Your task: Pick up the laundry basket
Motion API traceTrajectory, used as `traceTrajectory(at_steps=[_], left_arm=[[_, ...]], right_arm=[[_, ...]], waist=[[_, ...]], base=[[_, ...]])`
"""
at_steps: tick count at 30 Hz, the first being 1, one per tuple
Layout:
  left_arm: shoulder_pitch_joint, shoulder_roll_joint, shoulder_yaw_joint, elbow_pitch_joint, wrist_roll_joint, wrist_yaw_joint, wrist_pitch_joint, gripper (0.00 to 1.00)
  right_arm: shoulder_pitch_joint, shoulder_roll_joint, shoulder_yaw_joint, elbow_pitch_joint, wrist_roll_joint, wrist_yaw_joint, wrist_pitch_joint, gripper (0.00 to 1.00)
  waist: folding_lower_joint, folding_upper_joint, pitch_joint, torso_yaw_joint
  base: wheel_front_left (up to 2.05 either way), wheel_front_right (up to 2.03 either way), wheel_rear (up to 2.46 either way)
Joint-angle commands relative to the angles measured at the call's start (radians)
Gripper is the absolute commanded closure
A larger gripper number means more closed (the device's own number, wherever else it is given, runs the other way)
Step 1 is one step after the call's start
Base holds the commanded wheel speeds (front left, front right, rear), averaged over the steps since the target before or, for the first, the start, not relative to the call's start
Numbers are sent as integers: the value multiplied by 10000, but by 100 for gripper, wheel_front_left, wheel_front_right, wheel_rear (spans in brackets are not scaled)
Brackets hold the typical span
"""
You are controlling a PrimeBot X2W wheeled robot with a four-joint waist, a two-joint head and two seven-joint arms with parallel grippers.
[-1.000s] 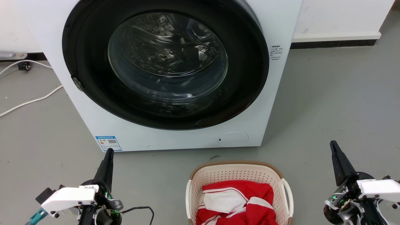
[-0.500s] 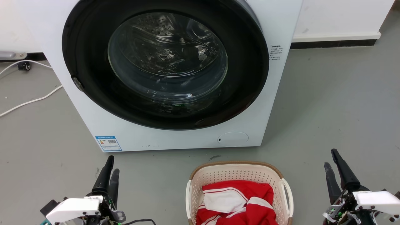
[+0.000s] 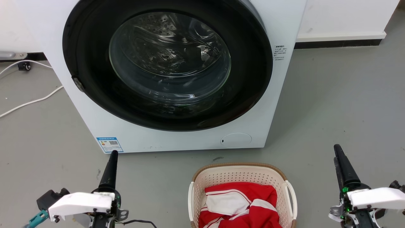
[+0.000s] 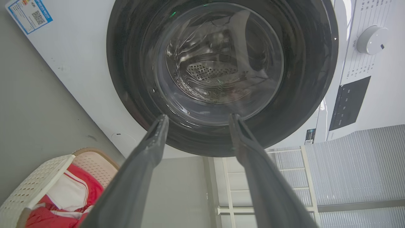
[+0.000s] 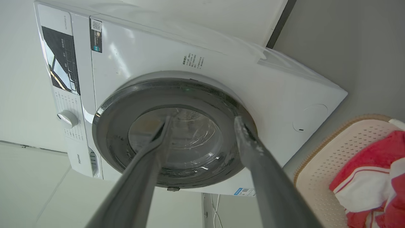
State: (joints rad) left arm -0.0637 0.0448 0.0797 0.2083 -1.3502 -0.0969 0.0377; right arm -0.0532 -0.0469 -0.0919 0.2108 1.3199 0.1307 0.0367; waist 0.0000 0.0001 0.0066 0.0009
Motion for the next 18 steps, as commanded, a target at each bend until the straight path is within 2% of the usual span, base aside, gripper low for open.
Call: traceTrajectory(at_steps=[1,18], left_arm=[[-108,36,-97,-302,512,91,-129,0],[-1,44,-751,-811,3672,730,-814,0]], right_arm=[[-37,-24,63,-353,-642,0,-117,0],[241,-29,458,-1160,-4449,0,-797,0]], waist=[[1,-1,5,3],[1,-1,56,25]], base=[[0,0,0],[0,0,0]])
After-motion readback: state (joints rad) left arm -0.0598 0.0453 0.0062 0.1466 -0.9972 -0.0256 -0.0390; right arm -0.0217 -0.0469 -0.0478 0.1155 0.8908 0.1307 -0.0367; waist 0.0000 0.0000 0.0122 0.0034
